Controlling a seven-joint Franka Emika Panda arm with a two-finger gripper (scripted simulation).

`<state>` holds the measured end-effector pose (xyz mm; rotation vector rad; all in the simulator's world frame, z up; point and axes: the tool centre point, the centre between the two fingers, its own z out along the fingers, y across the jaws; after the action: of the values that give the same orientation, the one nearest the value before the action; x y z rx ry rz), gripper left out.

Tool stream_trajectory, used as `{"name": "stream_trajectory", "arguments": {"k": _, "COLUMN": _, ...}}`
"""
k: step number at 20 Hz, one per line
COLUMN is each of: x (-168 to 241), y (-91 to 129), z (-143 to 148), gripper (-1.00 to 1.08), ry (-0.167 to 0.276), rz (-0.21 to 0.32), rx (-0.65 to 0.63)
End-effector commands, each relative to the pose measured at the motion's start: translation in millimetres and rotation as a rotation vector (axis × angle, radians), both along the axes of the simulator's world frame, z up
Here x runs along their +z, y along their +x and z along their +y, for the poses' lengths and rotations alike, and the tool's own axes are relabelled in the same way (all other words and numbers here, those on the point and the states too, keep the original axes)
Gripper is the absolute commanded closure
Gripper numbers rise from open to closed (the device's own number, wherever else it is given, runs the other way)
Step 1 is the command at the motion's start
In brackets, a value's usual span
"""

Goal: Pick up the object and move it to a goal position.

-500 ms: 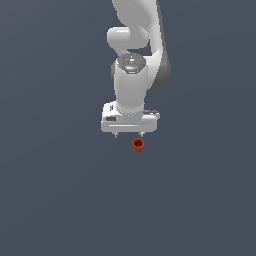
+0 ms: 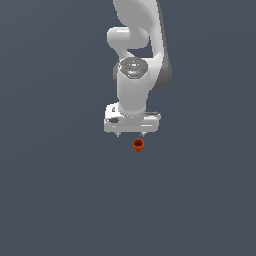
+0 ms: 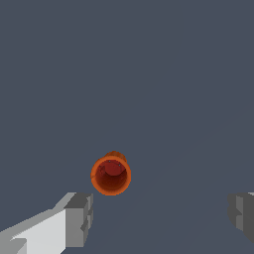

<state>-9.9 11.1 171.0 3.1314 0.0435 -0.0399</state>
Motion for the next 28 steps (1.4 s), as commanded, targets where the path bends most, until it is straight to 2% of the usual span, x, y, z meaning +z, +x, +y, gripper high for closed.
{"name": "stream_trajectory", "arguments": {"k": 1, "x": -1.0, "y": -1.7, "z": 0.9, "gripper": -0.92, "ry": 0.001, "rz": 0.008, "rx": 0.0}}
{"name": "stream_trajectory", "arguments": {"k": 9, "x": -10.0, "y": -3.0, "z": 5.4, "gripper": -0.92, "ry": 0.002, "rz": 0.002, "rx": -0.021}}
{"name": "stream_trajectory", "arguments": {"k": 21, "x": -65.7, "y": -18.6, "z": 32.7, "gripper": -0.92, "ry": 0.007, "rz": -0.019, "rx": -0.149}}
{"name": "stream_trajectory", "arguments": {"k": 28, "x": -82.1, "y": -25.1, "z": 40.2, "gripper": -0.92, "ry": 0.007, "rz": -0.026, "rx": -0.19}}
